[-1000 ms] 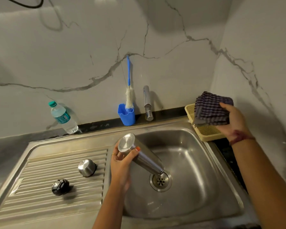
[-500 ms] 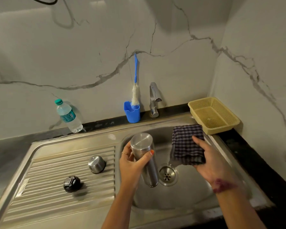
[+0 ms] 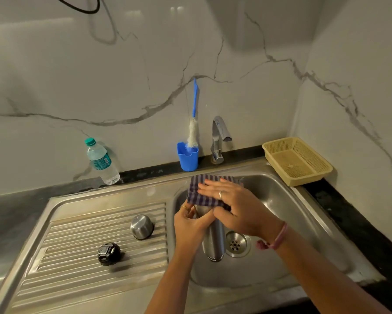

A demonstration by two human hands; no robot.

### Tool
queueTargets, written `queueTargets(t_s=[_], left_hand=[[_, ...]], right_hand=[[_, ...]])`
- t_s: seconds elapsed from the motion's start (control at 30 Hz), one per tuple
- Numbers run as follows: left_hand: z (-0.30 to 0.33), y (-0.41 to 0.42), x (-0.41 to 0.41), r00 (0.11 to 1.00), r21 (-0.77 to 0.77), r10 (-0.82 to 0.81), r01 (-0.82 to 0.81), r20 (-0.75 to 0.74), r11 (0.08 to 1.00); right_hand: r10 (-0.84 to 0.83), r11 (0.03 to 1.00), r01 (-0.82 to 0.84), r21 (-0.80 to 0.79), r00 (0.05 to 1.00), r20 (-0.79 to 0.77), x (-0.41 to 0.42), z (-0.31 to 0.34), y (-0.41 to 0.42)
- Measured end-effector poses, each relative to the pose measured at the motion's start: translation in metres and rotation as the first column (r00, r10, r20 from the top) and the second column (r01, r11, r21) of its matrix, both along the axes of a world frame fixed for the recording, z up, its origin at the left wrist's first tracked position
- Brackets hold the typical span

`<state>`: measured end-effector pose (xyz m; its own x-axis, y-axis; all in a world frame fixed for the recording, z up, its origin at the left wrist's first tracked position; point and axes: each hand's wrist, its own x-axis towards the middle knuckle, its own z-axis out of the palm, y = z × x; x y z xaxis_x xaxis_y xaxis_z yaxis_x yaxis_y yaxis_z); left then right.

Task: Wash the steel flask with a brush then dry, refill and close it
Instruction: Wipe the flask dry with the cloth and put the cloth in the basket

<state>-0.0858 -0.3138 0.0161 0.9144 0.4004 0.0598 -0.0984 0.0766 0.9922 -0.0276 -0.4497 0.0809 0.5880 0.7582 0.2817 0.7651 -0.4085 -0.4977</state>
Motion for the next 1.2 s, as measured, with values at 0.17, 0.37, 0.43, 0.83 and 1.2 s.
queueTargets(t_s=[0.17,0.37,0.43,0.83,1.2], left_hand=[[0.003,0.003,-0.003,0.998,-0.041,-0.057,0.058,0.025,0.997],[0.010,-0.002,-0.002,0.993,-0.077,-0.113,0.115,0.025,0.990],[0.008,0.001,0.001,0.997,-0.079,-0.079,0.079,-0.002,0.994],[0.020,0.002,0.006,0.986,-0.049,-0.163,0.165,0.044,0.985],[0.009,0.005,0.005,0.985,-0.195,-0.167,0.154,-0.052,0.969]], right_hand=[[0.027,0.983,-0.020,0.181,0.999,-0.035,0.001,-0.013,-0.023],[-0.052,0.998,0.052,0.039,0.999,0.009,0.017,-0.004,-0.003],[0.006,1.000,-0.006,-0.002,0.998,0.064,0.014,-0.002,0.002],[-0.092,0.994,0.084,0.067,0.987,0.132,0.021,0.002,-0.002],[0.157,0.635,0.500,0.589,0.663,-0.732,0.006,-0.032,-0.013]])
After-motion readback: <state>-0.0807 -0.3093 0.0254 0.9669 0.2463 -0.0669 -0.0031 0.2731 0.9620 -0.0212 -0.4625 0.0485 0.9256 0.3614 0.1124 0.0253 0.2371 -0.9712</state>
